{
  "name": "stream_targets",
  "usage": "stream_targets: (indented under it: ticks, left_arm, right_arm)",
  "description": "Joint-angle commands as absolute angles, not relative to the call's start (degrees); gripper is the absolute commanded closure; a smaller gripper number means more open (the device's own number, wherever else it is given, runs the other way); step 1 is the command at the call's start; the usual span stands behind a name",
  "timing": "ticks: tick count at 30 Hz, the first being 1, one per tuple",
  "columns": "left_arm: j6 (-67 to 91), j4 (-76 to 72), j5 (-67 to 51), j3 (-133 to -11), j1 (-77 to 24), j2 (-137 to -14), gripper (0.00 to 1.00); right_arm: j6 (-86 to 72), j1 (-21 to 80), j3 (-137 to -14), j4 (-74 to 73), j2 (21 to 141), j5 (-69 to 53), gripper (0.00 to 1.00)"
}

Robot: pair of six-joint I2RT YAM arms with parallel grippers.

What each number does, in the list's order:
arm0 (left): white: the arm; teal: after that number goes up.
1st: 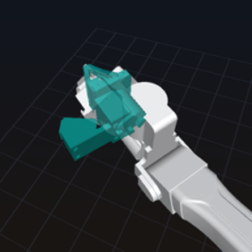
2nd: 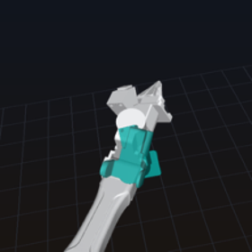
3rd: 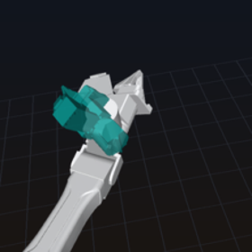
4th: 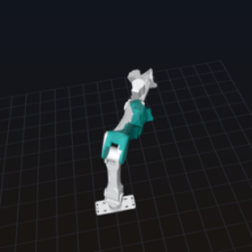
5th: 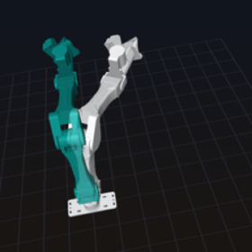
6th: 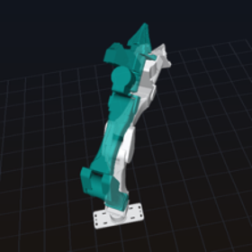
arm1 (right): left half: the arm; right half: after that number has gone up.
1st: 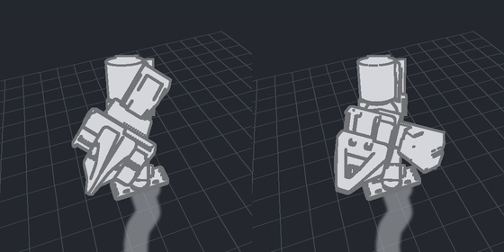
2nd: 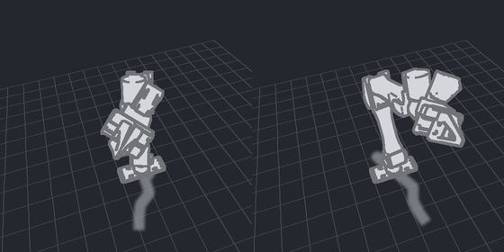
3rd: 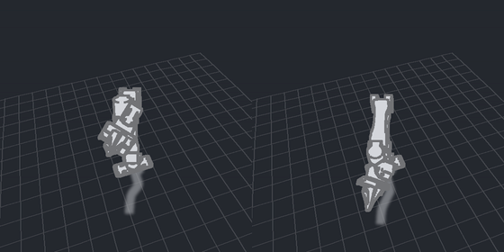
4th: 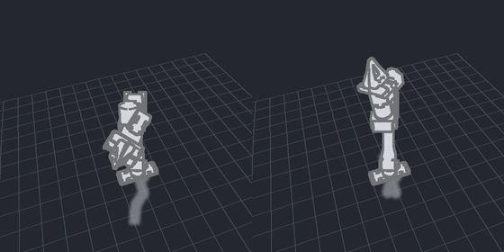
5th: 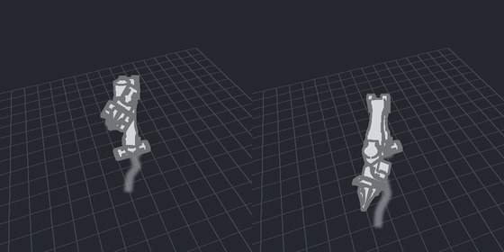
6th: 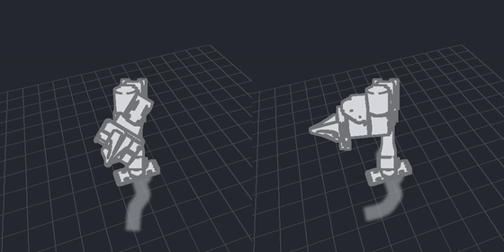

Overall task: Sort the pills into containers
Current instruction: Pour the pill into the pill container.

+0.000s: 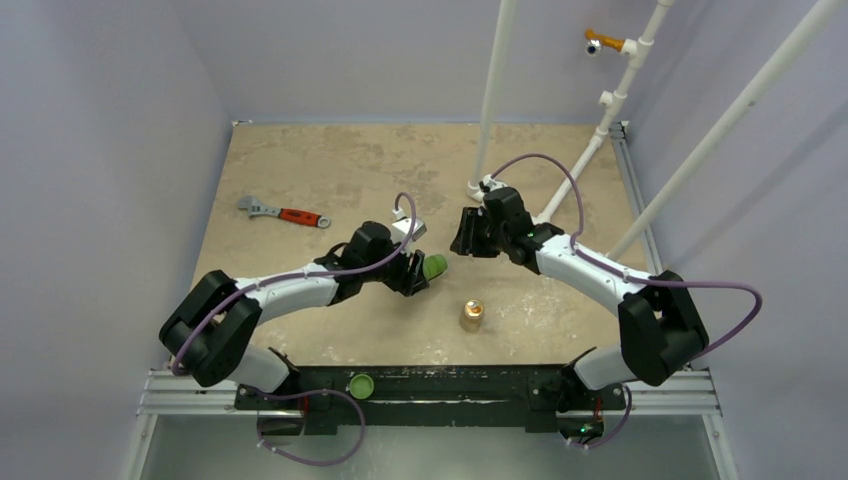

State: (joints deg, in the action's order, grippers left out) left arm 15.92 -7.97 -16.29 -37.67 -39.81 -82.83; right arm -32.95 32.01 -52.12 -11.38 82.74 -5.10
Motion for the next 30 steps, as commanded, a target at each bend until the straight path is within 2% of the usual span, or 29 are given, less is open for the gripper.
stream_targets:
  ticks: [1, 30]
  left_arm:
    - [17.4, -8.2, -18.4, -40.4, -39.3, -83.0, 1.00]
    - [20.7, -6.0, -21.7, -42.7, -36.8, -85.6, 1.00]
  right_arm:
    - [-32.4, 31.9, -51.6, -9.3, 80.5, -4.9, 0.59]
    - [-32.5, 31.9, -51.8, -9.5, 80.9, -4.7, 0.59]
